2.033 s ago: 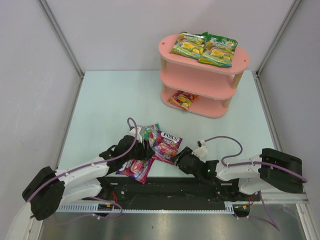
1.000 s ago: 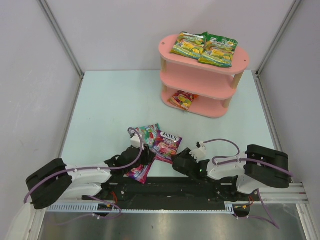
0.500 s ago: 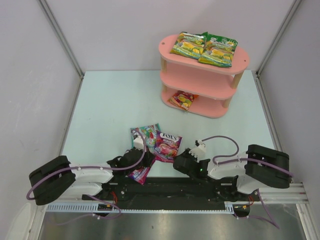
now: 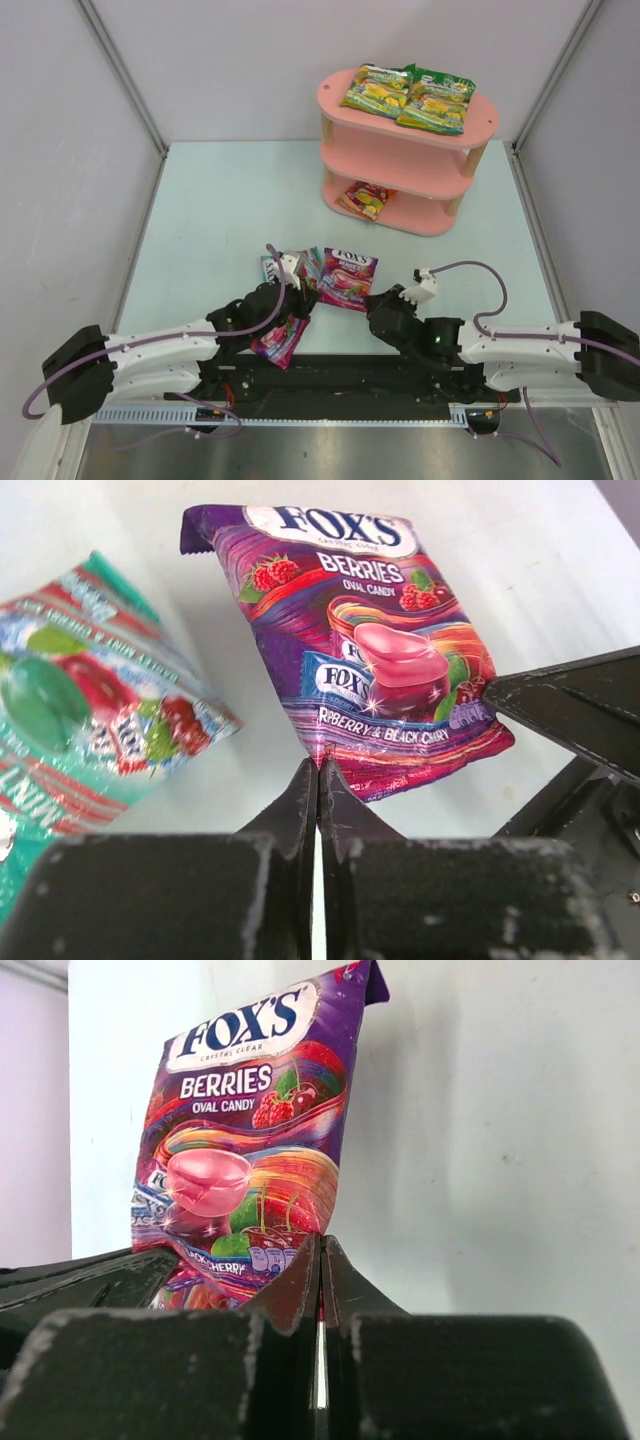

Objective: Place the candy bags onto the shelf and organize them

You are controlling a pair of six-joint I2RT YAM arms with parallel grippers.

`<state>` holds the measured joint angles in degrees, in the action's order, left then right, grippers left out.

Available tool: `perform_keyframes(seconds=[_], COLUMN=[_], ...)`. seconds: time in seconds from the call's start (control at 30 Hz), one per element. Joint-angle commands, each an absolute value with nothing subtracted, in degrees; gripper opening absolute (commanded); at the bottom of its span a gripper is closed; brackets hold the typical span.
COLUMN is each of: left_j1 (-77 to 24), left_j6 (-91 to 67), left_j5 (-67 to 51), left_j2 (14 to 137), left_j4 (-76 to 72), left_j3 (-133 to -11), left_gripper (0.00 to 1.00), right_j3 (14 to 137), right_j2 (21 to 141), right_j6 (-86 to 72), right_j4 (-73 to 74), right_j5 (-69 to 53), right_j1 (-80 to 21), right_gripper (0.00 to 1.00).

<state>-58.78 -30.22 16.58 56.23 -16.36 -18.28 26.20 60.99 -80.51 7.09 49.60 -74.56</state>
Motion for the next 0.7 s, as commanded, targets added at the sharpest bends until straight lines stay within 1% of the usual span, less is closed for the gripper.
perform_keyframes(seconds=[0.0,0.13,0.33,0.5,0.53,0.57,0.6,0.67], left_j1=[-59.0,-59.1,-59.1,-59.1,-59.1,-59.1,-59.1,-59.1], left_j6=[-25.1,-23.9,-20.8,-19.7,-19.9,-20.6,-21.2,-22.9], left_j5=[19.4,19.2,19.1,19.2,19.1,18.9,18.8,17.9], left_j2=[57.1,59.4,63.1,66.2,66.3,66.4,66.4,65.5], left_j4=[-15.6,-16.1,-16.4,-16.3,-16.4,-16.9,-17.2,-18.3], left_j3=[-22.2,-24.2,-28.6,-31.4,-31.2,-30.3,-29.7,-27.4], left_gripper=[0.00,0.00,0.00,0.00,0.00,0.00,0.00,0.00], right_j3=[27.6,27.6,27.6,27.6,27.6,27.5,27.5,27.2], right_j2=[57.5,54.4,50.5,48.5,48.3,48.3,48.2,48.4], right_j6=[-81.1,-82.6,-79.6,-75.7,-75.4,-75.4,-74.3,-72.5], right_j4=[17.5,21.8,22.4,22.0,22.1,22.2,22.1,19.7], right_j5=[58.5,60.3,63.3,61.0,60.5,59.3,58.4,54.5], right_j1=[-74.5,-74.4,-73.7,-70.4,-70.0,-69.7,-69.1,-68.2], right_gripper=[0.00,0.00,0.00,0.00,0.04,0.10,0.26,0.45])
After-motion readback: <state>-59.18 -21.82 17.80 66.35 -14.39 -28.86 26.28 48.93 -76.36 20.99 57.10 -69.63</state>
